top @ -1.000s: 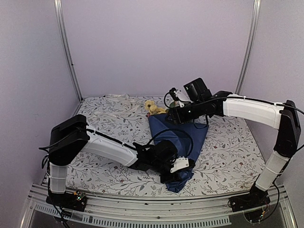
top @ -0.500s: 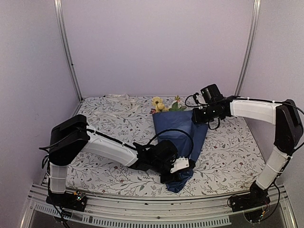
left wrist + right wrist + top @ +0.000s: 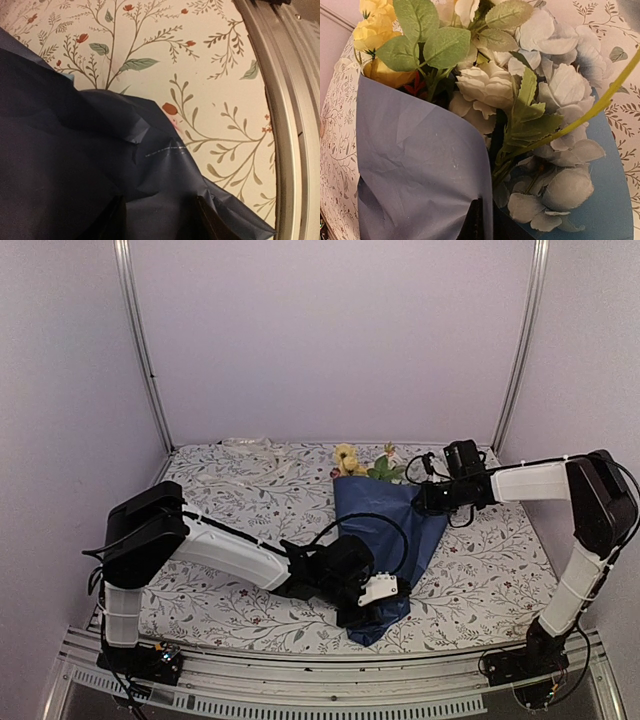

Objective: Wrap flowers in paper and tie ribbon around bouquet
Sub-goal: Adjust the folded bouquet at the center of the board.

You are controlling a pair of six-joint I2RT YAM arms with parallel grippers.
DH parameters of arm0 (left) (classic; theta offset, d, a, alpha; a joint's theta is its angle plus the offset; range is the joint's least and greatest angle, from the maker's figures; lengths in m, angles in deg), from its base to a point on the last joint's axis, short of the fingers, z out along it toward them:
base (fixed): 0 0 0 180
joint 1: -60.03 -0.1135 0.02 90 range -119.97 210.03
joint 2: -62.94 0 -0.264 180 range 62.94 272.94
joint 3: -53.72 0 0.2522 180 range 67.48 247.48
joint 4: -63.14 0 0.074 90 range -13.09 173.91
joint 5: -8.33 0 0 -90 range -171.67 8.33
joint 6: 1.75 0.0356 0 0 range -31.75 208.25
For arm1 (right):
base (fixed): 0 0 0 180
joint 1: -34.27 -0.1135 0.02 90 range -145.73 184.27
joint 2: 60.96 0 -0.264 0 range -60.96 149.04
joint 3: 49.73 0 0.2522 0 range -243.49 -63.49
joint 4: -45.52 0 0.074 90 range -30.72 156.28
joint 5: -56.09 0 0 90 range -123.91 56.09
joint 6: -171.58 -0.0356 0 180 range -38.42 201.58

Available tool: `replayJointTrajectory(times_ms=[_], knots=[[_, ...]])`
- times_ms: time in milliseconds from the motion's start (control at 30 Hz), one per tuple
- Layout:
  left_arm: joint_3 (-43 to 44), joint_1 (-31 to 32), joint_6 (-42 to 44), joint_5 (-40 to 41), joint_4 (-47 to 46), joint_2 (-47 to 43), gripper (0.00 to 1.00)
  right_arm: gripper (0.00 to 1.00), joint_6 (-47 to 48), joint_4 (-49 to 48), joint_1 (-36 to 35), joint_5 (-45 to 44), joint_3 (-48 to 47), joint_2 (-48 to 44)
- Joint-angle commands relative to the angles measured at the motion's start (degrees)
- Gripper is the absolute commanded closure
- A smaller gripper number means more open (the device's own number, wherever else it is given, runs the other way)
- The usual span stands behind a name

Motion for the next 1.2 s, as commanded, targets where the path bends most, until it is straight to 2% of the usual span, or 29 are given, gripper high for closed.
replayJointTrajectory(times_ms=[0, 267, 400, 600, 833, 900, 1000, 1167], knots=[[-0.80, 0.69, 0.45, -2.19, 6.39, -1.46, 0.53, 1.00, -1.32, -8.69, 1.46, 0.17, 2.58, 2.96], [-0.18, 0.24, 1.59, -3.55, 6.60, -3.92, 0.44, 0.99, -1.66, -11.76, 1.54, -0.07, 4.23, 6.22], [0.02, -0.39, 1.47, -3.73, 6.66, -2.71, 0.42, 0.92, -1.90, -11.97, 1.55, 0.47, 4.25, 6.62], [0.18, -0.37, 1.00, -7.67, 6.75, -0.56, 0.45, 0.64, -5.40, -8.51, 1.50, -2.49, 3.72, -0.72], [0.43, -0.53, 0.95, -8.20, 6.67, 0.28, 0.46, 0.20, -8.79, 4.32, 1.49, -5.34, 3.36, -11.70], [0.53, -0.62, 0.77, -8.41, 6.69, 0.58, 0.46, 0.03, -11.12, 7.67, 1.51, -5.08, 5.68, -14.92], [0.48, -0.76, 0.61, -8.87, 6.64, 0.82, 0.46, 0.01, -15.92, 11.34, 1.51, -0.61, 10.29, -18.37], [0.43, -0.81, 0.93, -9.22, 6.69, 0.87, 0.46, 0.01, -21.40, 5.54, 1.47, 9.51, 21.85, -22.84]])
